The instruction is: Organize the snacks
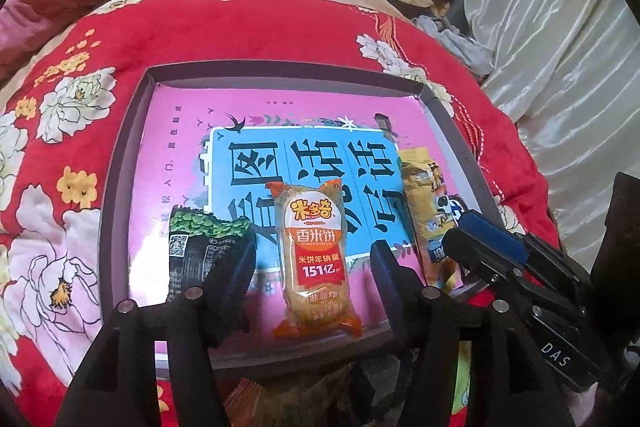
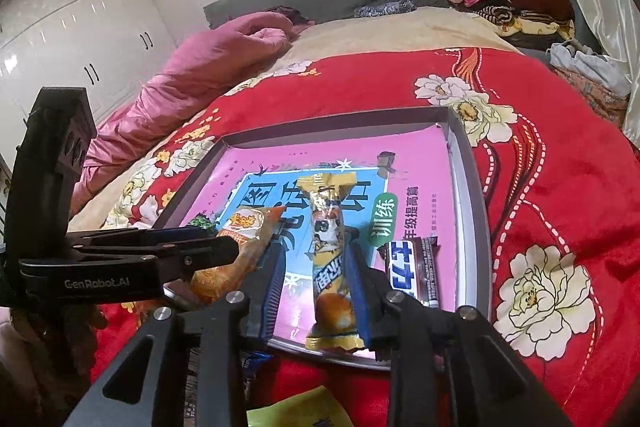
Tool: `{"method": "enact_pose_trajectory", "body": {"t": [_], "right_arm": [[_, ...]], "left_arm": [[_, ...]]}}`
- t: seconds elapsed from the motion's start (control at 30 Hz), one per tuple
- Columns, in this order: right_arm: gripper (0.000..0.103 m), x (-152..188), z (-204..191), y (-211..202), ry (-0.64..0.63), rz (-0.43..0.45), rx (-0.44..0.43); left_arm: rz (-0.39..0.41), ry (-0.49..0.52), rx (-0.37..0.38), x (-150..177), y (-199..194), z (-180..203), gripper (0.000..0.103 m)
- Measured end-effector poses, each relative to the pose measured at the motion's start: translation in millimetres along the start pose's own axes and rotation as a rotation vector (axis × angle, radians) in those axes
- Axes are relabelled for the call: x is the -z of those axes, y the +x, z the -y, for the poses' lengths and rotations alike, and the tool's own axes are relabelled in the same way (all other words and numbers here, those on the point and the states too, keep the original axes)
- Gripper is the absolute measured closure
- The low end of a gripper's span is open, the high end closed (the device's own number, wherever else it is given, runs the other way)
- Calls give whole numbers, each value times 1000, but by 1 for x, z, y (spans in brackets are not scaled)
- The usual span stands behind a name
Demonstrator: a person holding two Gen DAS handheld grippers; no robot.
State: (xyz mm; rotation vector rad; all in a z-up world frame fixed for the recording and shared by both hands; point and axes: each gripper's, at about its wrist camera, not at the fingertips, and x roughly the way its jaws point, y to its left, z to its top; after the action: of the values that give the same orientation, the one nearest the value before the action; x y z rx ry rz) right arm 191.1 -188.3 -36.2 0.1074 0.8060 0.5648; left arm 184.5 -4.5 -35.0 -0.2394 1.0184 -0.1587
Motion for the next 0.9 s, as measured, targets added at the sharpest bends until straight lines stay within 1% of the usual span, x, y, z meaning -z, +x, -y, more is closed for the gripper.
{"method": "enact_pose_trajectory", "body": {"t": [0.07,0.1,0.17,0.37,0.43,0.6,0.73,0.9], "right_arm": [[63,-1,-1,-1,-1,3,-3],[62,-1,-1,-2,-1,6,-2],[60,-2,-2,-3,-6,16,-1],[54,-2,-2,-6,-5,28,3],[51,-3,-2,-6,-4,30,4],[49,-4,-3,-10,-10,46,8],[44,-3,-5,-15,-17,64,-7],[42,-4,-10,-20,-39,86,-3]], "left_arm": [[3,3,0,1,-3,0,33],[5,5,0,1,-4,0,30],[7,13,1,2,-5,2,27],[17,16,12,4,-10,2,25],[26,18,4,4,-12,2,25],[26,1,9,6,-16,-1,25],[28,8,11,8,-20,-1,25],[39,12,9,9,-28,-1,25]]}}
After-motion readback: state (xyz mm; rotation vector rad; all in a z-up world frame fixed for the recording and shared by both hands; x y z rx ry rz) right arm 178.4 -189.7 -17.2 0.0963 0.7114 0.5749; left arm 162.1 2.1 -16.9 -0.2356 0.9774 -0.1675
